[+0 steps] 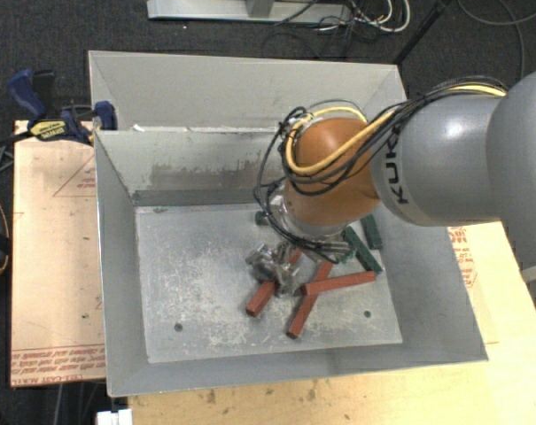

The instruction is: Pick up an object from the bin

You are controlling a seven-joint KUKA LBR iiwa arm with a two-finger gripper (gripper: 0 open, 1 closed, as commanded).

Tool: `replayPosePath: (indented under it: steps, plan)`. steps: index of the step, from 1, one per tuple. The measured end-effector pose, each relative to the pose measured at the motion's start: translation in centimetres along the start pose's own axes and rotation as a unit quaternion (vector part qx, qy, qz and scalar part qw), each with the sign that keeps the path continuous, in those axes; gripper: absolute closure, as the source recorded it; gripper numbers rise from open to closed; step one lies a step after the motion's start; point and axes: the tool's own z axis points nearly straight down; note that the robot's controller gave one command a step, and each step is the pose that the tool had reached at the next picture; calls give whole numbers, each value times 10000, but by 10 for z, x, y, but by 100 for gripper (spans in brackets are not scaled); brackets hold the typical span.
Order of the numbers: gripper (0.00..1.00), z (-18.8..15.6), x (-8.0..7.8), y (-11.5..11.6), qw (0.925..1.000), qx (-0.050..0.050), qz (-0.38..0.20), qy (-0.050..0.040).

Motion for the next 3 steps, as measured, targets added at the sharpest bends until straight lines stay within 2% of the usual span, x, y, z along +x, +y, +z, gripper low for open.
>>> replayPosePath:
  steps: [3]
  plan:
    - [100,-14,1,1,10000,-16,1,19]
